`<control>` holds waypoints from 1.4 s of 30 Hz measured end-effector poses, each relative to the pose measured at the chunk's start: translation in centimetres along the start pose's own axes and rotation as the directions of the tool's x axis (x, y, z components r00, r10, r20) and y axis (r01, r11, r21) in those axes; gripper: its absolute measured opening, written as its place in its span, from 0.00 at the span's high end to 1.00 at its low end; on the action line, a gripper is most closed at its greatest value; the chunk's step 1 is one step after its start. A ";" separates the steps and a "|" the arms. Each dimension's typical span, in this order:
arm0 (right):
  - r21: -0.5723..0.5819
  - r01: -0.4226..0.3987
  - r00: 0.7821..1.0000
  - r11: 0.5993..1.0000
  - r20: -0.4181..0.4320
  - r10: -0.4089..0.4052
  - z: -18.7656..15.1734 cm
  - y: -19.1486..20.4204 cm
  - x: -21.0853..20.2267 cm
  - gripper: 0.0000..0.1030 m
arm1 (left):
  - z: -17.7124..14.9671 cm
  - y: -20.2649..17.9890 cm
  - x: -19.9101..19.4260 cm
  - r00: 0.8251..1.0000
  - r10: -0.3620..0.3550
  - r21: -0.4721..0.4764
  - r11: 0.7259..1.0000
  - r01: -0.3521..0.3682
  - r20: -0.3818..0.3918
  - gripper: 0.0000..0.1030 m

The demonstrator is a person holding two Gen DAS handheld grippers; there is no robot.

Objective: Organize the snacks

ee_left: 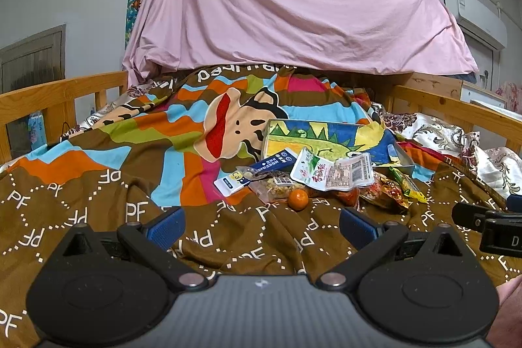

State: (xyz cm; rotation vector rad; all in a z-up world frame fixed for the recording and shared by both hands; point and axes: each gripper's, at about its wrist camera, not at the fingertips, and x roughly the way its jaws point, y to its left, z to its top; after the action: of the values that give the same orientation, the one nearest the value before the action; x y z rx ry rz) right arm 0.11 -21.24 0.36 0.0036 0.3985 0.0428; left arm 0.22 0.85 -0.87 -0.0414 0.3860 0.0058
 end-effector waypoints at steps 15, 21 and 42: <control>-0.001 -0.008 0.999 1.000 -0.034 0.008 0.1 0.0 0.5 0.00 | 0.0 -0.1 0.3 0.999 0.009 -0.015 1.000 -0.010 -0.045 0.00; 0.040 -0.029 0.997 0.999 -0.066 0.031 0.4 -0.4 1.0 0.00 | 0.7 0.0 0.7 0.996 0.017 -0.051 0.998 -0.022 -0.091 0.00; 0.199 -0.050 0.976 0.979 -0.196 0.090 1.6 -2.9 5.2 0.00 | 2.1 -1.3 4.2 0.985 0.009 -0.050 0.999 -0.018 -0.171 0.00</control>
State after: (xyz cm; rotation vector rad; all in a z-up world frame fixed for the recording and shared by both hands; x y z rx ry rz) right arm 5.64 -23.91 -0.25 0.2068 0.6070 0.0745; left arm 4.86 -0.37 -0.48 -0.0902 0.5579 0.0260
